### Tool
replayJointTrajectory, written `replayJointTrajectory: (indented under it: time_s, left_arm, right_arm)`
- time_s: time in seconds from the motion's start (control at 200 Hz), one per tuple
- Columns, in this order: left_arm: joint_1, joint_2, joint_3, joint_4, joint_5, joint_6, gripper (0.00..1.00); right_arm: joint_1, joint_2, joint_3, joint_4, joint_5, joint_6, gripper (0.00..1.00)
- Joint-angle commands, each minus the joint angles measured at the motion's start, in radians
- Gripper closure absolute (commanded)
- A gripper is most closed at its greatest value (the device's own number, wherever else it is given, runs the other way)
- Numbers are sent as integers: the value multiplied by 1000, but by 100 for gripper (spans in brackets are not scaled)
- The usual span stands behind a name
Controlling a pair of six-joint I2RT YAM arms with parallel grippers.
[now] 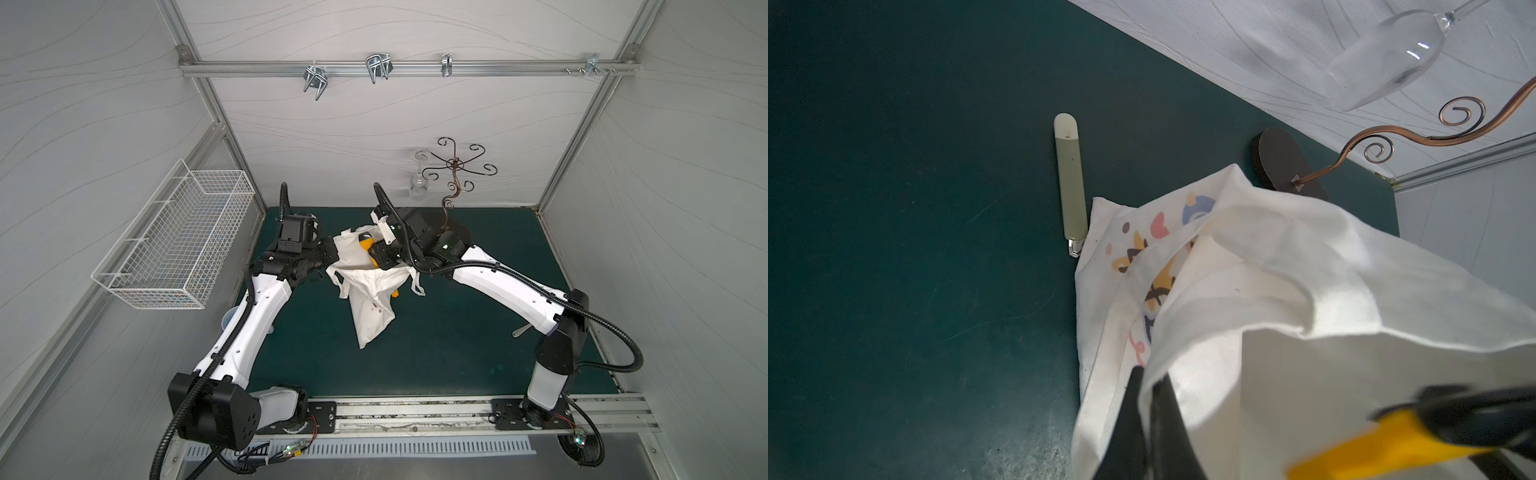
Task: Place the art knife into the pouch
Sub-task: Place the utility knife in the pouch, then pick up the utility knife at the center of the board.
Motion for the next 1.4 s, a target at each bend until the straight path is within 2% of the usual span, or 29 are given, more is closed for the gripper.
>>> replayJointTrajectory:
  time_s: [0.0,0.155,0.335,0.525,0.695,0.845,1.055,1.396]
  left_arm:
    - [5,3,49,37,-1,4,100]
    - [5,-4,40,34,-4,4,100]
    - [5,-14,30,34,-13,0,100]
    - [5,-17,22,36,-14,-13,100]
    - [4,-24,21,35,-22,-13,100]
    - [6,-39,18,27,-35,-13,100]
    - [10,-70,6,16,-47,-16,100]
    - [20,-118,-9,-3,-61,-16,100]
  right_arm:
    - [-2,-101,0,33,47,-35,34]
    - [-62,-164,16,-13,40,-16,31]
    - [-164,-210,-1,-153,56,44,31]
    - [-234,-249,-165,-222,122,102,31]
    - [-296,-245,-327,-222,61,208,32]
    - [-300,-190,-400,-201,44,249,32]
    - [-302,-63,-442,-111,-53,291,33]
    - [-299,151,-364,7,-193,275,35]
